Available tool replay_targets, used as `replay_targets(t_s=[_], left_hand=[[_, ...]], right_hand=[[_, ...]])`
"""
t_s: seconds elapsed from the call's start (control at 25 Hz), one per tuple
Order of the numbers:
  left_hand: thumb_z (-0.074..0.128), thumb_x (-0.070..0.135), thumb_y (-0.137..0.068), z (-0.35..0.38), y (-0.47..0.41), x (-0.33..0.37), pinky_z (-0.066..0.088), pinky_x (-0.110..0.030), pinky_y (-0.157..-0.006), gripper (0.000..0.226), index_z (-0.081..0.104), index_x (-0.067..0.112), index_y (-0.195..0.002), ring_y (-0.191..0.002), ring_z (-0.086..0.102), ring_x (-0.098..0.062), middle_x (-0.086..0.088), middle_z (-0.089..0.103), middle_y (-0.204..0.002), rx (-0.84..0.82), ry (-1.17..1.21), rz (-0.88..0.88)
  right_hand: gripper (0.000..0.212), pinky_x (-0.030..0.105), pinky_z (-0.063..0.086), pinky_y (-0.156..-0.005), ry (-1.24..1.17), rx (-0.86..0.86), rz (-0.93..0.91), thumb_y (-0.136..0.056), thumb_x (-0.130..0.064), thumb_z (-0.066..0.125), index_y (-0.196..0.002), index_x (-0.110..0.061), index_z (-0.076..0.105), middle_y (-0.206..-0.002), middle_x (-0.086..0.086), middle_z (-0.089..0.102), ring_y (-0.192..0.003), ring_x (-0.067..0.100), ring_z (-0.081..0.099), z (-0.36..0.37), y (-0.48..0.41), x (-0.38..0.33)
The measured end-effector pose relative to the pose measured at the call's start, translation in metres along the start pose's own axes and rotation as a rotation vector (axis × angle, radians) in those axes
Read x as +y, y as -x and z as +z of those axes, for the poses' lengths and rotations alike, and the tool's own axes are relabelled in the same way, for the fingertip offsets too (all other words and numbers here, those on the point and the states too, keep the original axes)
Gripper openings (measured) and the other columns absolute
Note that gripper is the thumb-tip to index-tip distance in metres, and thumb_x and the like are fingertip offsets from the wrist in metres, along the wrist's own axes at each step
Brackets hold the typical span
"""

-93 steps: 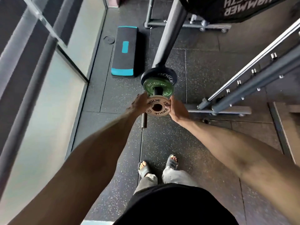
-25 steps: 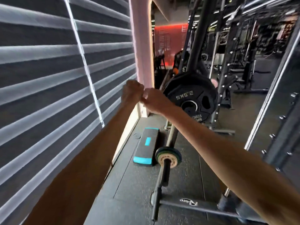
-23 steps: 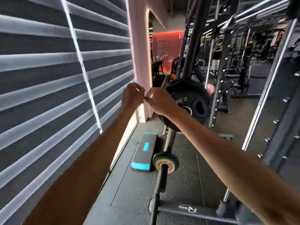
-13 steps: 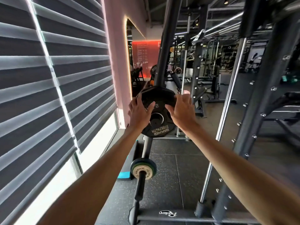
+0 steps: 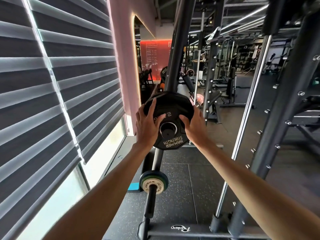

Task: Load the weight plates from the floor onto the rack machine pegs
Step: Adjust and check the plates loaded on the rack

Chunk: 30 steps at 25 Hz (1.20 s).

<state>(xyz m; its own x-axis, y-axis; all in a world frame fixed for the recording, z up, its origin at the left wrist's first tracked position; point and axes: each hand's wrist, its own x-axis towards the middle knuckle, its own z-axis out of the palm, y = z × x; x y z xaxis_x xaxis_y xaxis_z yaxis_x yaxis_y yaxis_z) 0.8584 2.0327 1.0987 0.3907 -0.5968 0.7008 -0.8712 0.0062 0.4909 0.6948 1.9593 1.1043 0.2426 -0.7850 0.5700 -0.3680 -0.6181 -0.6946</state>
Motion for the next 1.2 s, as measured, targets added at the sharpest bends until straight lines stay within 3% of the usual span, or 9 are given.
replay_targets(t_s=[0.12,0.28,0.4,0.48,0.6,0.76,1.0,1.2], left_hand=[[0.04,0.066,-0.092,0.0,-0.002,0.001,0.049,-0.051,-0.099,0.071,0.021,0.036,-0.154,-0.131,0.037,-0.029,-0.013,0.034,-0.141,0.015,-0.044,-0.02],[0.038,0.085,-0.075,0.002,-0.013,0.013,0.051,-0.052,-0.091,0.095,0.02,0.033,-0.152,-0.121,0.04,-0.034,-0.017,0.037,-0.132,-0.01,-0.124,-0.099],[0.038,0.087,-0.075,0.004,-0.014,0.02,0.043,-0.057,-0.1,0.096,0.024,0.03,-0.15,-0.122,0.041,-0.037,-0.019,0.039,-0.132,-0.003,-0.204,-0.106],[0.036,0.085,-0.078,0.004,-0.014,0.019,0.031,-0.062,-0.109,0.094,0.028,0.024,-0.149,-0.133,0.038,-0.036,-0.018,0.038,-0.142,0.03,-0.237,-0.052],[0.038,0.083,-0.078,0.005,-0.018,0.014,0.035,-0.058,-0.11,0.095,0.031,0.017,-0.146,-0.141,0.033,-0.028,-0.01,0.034,-0.152,0.036,-0.175,0.009],[0.048,0.087,-0.069,0.008,-0.016,0.012,0.049,-0.049,-0.095,0.1,0.035,0.015,-0.136,-0.124,0.046,-0.024,-0.003,0.045,-0.134,0.093,-0.06,-0.089],[0.054,0.086,-0.065,0.015,-0.003,0.015,0.045,-0.053,-0.1,0.106,0.034,0.01,-0.136,-0.125,0.042,-0.028,-0.007,0.044,-0.132,0.147,0.06,-0.283],[0.047,0.085,-0.071,0.023,0.001,0.008,0.041,-0.055,-0.104,0.099,0.03,0.016,-0.141,-0.13,0.04,-0.028,-0.007,0.039,-0.139,0.174,0.162,-0.305]], right_hand=[[0.052,0.041,0.042,-0.107,-0.025,0.016,0.03,-0.095,-0.032,0.062,-0.14,-0.015,0.043,-0.133,0.009,0.051,-0.127,0.024,0.047,0.001,-0.002,0.0],[0.052,0.046,0.041,-0.11,-0.049,0.01,0.043,-0.094,-0.027,0.064,-0.141,-0.018,0.043,-0.135,0.005,0.051,-0.129,0.021,0.046,0.001,0.0,0.003],[0.055,0.049,0.042,-0.11,-0.06,-0.001,0.042,-0.094,-0.033,0.062,-0.143,-0.023,0.039,-0.138,0.002,0.049,-0.132,0.02,0.045,0.001,0.002,0.006],[0.057,0.048,0.038,-0.113,-0.058,-0.006,0.04,-0.095,-0.032,0.062,-0.146,-0.023,0.037,-0.142,0.001,0.047,-0.136,0.021,0.041,0.0,0.003,0.004],[0.062,0.047,0.03,-0.118,-0.033,-0.006,0.041,-0.095,-0.022,0.06,-0.151,-0.018,0.033,-0.151,0.004,0.038,-0.142,0.023,0.033,-0.001,0.002,0.001],[0.069,0.038,0.017,-0.121,0.053,-0.043,-0.03,-0.097,-0.014,0.056,-0.157,-0.012,0.022,-0.161,0.005,0.024,-0.149,0.023,0.018,-0.003,-0.001,-0.004],[0.071,0.031,0.01,-0.118,0.142,-0.096,-0.132,-0.093,-0.008,0.045,-0.158,-0.011,0.018,-0.164,0.002,0.016,-0.15,0.024,0.012,-0.002,-0.011,-0.016],[0.066,0.039,0.014,-0.123,0.129,-0.083,-0.192,-0.098,-0.012,0.05,-0.157,-0.012,0.02,-0.163,0.003,0.019,-0.151,0.024,0.013,-0.001,-0.012,-0.011]])
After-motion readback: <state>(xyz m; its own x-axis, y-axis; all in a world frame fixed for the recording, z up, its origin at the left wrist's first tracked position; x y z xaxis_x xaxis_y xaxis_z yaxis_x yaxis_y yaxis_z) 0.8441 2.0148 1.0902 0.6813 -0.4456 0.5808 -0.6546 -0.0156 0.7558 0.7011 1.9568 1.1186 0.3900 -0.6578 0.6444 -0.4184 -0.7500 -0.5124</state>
